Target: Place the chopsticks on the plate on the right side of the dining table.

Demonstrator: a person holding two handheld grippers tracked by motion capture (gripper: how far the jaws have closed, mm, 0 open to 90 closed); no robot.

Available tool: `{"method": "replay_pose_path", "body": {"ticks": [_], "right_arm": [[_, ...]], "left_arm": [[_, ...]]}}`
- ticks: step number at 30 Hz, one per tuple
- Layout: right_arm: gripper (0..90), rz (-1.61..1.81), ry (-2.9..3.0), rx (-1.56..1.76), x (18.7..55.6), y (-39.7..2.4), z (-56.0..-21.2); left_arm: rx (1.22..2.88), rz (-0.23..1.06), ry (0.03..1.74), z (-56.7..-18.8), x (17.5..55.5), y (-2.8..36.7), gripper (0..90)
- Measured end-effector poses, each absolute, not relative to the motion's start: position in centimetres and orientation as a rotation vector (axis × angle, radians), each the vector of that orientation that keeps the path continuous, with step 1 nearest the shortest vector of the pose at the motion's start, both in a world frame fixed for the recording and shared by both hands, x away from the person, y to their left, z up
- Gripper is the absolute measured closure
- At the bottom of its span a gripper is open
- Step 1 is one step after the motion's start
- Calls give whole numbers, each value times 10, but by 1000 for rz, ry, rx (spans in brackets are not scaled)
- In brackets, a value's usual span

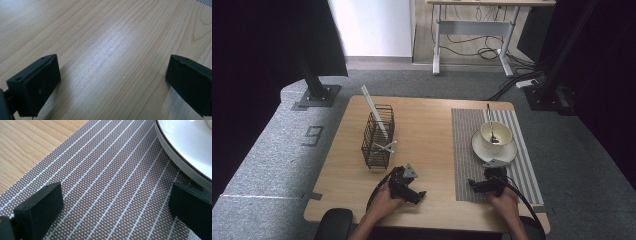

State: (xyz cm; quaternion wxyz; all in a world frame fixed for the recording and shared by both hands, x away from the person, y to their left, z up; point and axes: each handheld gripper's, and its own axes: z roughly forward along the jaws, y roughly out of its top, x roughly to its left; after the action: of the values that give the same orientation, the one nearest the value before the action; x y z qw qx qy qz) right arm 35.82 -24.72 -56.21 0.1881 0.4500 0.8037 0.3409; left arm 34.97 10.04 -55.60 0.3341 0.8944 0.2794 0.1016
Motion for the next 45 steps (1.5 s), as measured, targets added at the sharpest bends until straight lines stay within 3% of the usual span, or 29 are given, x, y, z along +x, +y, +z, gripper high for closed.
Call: {"method": "replay_pose_path", "body": {"ticks": [45], "right_arm": [[0, 947, 2331, 1208, 358, -239, -551]], "left_arm": [[2332, 266, 733, -556, 350, 100, 0]]}}
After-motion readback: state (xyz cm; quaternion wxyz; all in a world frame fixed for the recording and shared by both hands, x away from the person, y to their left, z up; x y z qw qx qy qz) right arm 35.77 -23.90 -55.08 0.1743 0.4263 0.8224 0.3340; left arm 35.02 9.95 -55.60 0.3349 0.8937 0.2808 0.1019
